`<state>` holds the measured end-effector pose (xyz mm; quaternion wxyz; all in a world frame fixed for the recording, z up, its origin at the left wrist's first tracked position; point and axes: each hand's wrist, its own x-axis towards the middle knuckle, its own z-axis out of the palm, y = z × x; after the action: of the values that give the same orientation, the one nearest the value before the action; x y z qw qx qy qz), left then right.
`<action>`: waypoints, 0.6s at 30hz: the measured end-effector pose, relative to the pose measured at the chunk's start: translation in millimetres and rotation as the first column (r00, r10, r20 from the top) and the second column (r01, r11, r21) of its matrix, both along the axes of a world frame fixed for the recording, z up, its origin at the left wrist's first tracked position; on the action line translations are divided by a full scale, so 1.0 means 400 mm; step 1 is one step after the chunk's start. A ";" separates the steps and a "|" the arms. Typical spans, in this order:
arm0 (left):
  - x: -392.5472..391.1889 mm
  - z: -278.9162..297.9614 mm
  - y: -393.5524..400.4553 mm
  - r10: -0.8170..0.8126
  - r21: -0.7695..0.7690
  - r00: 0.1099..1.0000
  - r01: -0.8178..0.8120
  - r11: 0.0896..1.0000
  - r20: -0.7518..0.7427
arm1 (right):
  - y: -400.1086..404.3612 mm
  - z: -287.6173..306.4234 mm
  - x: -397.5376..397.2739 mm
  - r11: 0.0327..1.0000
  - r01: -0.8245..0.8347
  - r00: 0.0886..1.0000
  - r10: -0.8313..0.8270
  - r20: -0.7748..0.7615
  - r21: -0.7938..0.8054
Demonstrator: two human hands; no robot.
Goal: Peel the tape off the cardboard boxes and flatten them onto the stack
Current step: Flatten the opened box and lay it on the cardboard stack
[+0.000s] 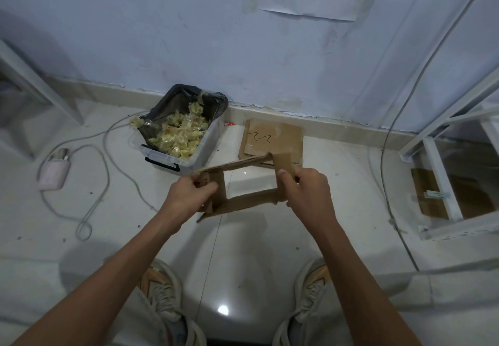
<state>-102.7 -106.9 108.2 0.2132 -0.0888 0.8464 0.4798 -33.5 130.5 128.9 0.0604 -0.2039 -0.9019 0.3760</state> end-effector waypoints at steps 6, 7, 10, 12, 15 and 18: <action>0.024 0.014 0.009 -0.037 -0.038 0.977 0.030 0.999 -0.208 | 0.041 -0.006 -0.007 0.983 0.106 0.994 -0.099 0.054 -0.151; 0.027 0.018 0.010 -0.023 0.022 0.981 0.028 0.999 -0.194 | 0.041 -0.003 -0.005 0.978 0.106 0.993 -0.095 0.069 -0.180; 0.032 0.035 0.007 0.003 0.052 0.969 0.011 0.999 -0.249 | 0.033 0.026 0.002 0.976 0.064 0.994 -0.044 0.099 -0.210; 0.025 0.049 -0.001 -0.006 -0.045 0.914 -0.013 0.999 -0.407 | 0.029 0.055 0.010 0.984 0.010 0.988 0.018 0.154 -0.176; 0.022 0.087 -0.019 -0.087 -0.215 0.749 -0.076 0.974 -0.657 | 0.027 0.086 0.019 0.994 0.032 0.997 -0.023 0.080 -0.109; 0.027 0.108 -0.045 -0.201 -0.292 0.577 -0.069 0.954 -0.792 | -0.011 0.109 0.031 0.994 0.008 0.989 -0.023 -0.144 -0.109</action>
<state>-92.0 -124.9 151.4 -0.1963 0.1427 0.9128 0.3284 -21.0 126.1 172.4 0.1176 -0.1860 -0.8717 0.4378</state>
